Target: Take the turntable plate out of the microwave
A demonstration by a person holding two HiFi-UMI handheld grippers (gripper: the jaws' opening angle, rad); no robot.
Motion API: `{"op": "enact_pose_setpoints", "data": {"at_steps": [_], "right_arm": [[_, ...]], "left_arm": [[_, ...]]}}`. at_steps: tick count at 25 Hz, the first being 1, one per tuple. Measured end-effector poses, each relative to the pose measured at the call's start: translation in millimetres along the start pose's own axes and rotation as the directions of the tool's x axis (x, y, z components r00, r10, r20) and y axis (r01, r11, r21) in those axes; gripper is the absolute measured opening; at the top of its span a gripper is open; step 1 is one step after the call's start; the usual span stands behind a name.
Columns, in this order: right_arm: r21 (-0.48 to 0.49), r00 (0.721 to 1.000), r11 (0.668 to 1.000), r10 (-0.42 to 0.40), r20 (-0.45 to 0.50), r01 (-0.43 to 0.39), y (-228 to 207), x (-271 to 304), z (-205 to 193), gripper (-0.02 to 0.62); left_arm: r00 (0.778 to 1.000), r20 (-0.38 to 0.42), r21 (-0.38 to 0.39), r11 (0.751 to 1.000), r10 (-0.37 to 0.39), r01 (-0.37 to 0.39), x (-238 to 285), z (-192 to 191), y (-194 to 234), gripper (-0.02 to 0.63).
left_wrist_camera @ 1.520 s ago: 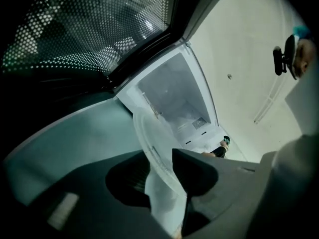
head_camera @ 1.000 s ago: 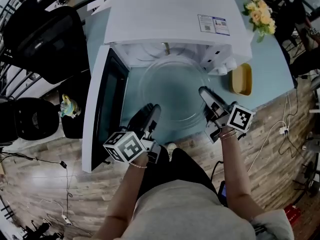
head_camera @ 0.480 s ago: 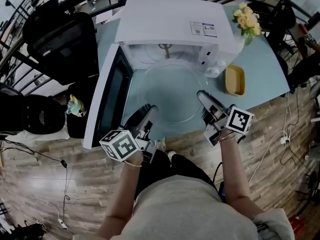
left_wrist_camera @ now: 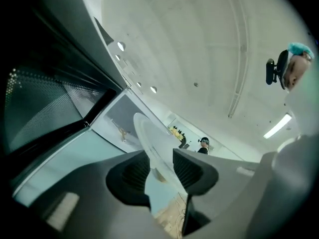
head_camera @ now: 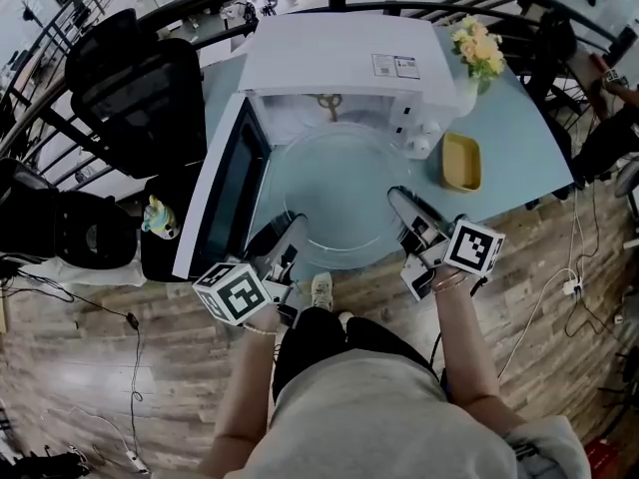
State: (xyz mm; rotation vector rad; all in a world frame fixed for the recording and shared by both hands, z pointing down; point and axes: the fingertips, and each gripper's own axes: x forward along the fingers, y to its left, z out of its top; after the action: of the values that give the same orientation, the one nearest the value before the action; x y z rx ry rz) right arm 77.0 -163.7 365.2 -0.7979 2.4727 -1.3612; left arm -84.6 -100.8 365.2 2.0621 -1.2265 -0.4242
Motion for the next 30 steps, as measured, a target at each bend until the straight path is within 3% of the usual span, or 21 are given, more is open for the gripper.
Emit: {"op": "enact_pose_setpoints", "data": {"at_steps": [7, 14, 30], "right_arm": [[-0.040, 1.000, 0.999, -0.001, -0.004, 0.001, 15.9, -13.7, -6.5, 0.129], [-0.159, 0.999, 0.986, 0.038, -0.028, -0.042, 37.8, -13.0, -4.1, 0.129], [-0.134, 0.998, 0.989, 0.053, -0.033, -0.057, 36.2, -18.0, -17.9, 0.132]], "left_arm": [[0.999, 0.005, 0.035, 0.998, -0.051, 0.051, -15.5, 4.7, -13.9, 0.147], [0.997, 0.024, 0.056, 0.996, -0.072, 0.071, -26.0, 9.6, -21.3, 0.147], [0.998, 0.017, 0.077, 0.995, -0.061, 0.059, -34.9, 4.3, -20.8, 0.147]]}}
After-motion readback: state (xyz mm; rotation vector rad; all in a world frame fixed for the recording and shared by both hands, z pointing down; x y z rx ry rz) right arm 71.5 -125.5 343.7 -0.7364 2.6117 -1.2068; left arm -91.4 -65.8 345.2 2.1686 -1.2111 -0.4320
